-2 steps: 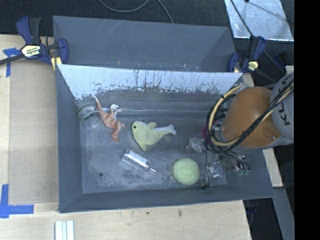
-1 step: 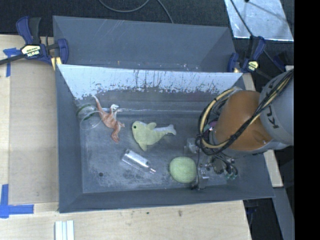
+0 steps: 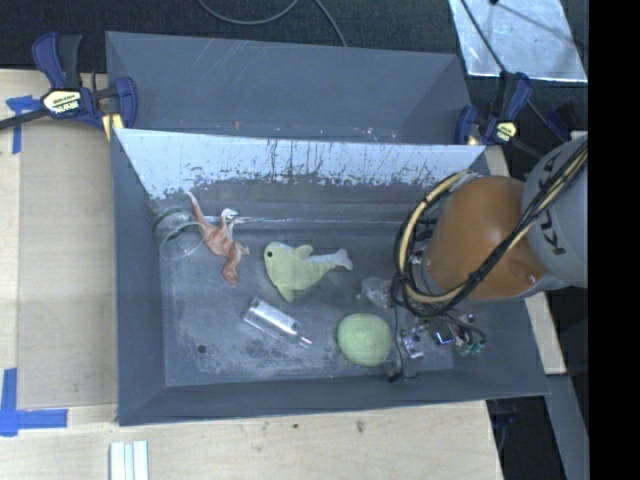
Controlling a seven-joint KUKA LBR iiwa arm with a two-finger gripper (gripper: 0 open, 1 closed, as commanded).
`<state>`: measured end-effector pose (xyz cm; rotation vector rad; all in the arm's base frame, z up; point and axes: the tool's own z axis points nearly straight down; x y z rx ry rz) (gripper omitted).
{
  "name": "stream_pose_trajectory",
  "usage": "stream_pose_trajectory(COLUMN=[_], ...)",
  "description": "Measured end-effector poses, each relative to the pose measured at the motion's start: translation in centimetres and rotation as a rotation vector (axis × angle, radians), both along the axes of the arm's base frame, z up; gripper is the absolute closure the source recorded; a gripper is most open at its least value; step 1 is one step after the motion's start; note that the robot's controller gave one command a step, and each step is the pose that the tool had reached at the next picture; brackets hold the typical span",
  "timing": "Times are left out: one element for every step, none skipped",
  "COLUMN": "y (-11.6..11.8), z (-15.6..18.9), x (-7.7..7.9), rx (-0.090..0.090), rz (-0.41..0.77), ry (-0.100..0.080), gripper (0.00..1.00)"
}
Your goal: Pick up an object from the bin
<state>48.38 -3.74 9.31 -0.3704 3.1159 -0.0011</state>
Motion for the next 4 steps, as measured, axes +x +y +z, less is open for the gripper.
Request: stream_pose_trajectory(y=[0.6, 0.6, 0.6, 0.7], z=[-1.8, -1.8, -1.4, 0.4], x=[0.1, 0.2, 0.1, 0.1], rx=[-0.001, -0.001, -0.001, 0.0], rz=[-0.286, -0.286, -0.286, -0.286], ry=[-0.003, -0.003, -0.003, -0.001], gripper=[1.0, 1.0, 1.0, 1.0])
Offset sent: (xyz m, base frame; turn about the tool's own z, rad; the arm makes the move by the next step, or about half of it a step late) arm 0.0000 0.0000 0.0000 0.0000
